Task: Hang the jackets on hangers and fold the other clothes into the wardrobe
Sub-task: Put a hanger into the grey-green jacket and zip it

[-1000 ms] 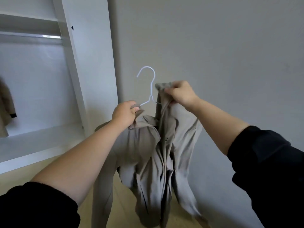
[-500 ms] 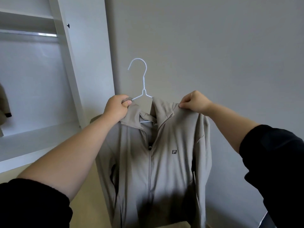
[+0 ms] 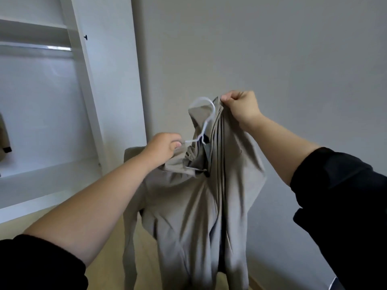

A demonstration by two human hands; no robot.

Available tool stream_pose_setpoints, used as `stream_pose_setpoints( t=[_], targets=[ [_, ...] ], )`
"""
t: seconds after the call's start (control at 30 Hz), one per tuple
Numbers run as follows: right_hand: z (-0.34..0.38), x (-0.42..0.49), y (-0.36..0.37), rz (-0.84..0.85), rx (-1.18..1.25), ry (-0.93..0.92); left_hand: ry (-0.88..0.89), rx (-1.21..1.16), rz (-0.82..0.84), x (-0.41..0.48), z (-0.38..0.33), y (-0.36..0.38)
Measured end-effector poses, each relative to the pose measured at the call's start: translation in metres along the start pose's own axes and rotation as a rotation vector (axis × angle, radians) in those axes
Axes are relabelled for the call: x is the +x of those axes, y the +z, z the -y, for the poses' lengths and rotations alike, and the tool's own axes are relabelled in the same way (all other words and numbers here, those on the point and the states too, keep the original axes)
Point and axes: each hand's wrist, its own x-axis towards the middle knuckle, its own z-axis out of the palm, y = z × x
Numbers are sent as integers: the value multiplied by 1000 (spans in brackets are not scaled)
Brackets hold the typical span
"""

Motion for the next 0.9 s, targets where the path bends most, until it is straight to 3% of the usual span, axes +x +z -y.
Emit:
stream_pose_setpoints(
  t=[0.1, 0.17, 0.37, 0.5, 0.67, 0.8, 0.83, 0.9],
  targets=[
    [-5, -1, -6, 342, -552, -33, -147, -159, -216, 4, 7, -5],
    [-10, -4, -13, 458, -702, -31, -178, -195, -237, 4, 12, -4],
    [-12, -24, -14, 540, -580, -71, -247, -221, -236, 9, 6, 3],
    [-19, -30, -9, 493, -505, -78, -260, -221, -127, 17, 5, 1],
    [-37, -40, -9, 504, -365, 25, -463, -827, -178, 27, -12, -23],
    [-45, -45, -4, 497, -283, 60, -501, -1005, -204, 36, -20, -27],
    [-46, -44, -3, 470, -259, 56, -496, -982, -176, 37, -20, -24],
    [-48, -43, -4, 399, -232, 40, -412, -635, -75, 37, -16, -22]
  ],
)
